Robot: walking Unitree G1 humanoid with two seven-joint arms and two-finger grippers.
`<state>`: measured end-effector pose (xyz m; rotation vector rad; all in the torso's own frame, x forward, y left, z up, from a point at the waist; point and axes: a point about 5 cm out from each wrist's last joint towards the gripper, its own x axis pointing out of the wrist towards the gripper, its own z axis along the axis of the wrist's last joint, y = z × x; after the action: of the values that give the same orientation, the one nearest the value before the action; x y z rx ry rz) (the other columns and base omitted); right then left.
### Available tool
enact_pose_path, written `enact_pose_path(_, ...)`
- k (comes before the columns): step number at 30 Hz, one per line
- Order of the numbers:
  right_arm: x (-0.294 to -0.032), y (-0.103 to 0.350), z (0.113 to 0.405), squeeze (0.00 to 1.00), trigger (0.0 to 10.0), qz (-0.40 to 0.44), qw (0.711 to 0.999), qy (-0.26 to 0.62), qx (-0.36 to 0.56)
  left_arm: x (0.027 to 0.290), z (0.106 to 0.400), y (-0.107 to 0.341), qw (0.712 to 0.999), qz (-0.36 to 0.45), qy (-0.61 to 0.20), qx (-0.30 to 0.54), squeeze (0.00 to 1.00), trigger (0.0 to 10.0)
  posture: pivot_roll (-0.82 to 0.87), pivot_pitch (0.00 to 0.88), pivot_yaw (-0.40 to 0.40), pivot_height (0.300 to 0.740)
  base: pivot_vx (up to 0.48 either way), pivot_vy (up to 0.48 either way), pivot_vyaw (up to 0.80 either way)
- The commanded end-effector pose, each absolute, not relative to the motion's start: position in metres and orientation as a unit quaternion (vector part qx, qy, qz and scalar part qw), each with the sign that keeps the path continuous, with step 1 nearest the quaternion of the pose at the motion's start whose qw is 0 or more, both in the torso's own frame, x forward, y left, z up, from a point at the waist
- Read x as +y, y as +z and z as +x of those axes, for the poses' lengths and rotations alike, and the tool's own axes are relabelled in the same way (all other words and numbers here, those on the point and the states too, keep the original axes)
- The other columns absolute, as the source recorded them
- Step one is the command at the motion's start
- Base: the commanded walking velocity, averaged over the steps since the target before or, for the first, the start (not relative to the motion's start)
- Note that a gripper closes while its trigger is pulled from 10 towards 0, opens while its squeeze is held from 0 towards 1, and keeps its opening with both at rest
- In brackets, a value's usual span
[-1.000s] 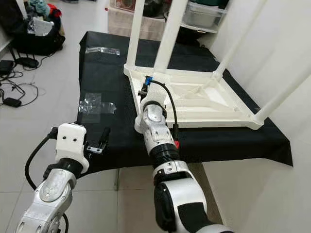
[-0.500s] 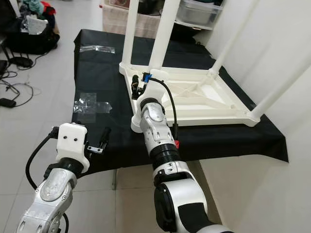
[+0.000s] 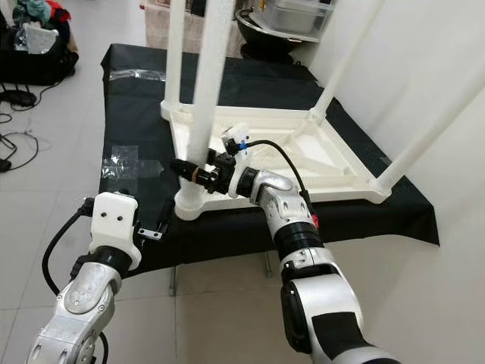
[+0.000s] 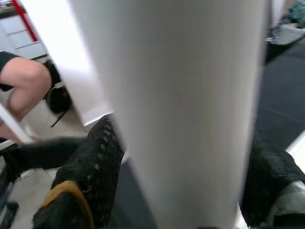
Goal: Building children table
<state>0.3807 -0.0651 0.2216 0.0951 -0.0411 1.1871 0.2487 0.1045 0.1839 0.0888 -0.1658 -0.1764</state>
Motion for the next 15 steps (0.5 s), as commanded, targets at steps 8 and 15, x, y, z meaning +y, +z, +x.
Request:
enact_pose_path(8,-0.059,0.227,0.401,0.00,0.0,0.025,0.927,0.371,-0.050,0.100,0.246,0.180,0.992,0.040,-0.093,-0.074,0.00,10.0,0.14,0.115,-0.205,0.740,0.000,0.000,0.00)
enact_pose_path(15,-0.115,0.209,0.413,0.00,0.0,0.050,0.998,0.043,0.000,0.099,0.248,0.180,0.992,0.041,-0.094,-0.075,0.00,10.0,0.13,0.116,-0.204,0.740,0.000,0.000,0.00)
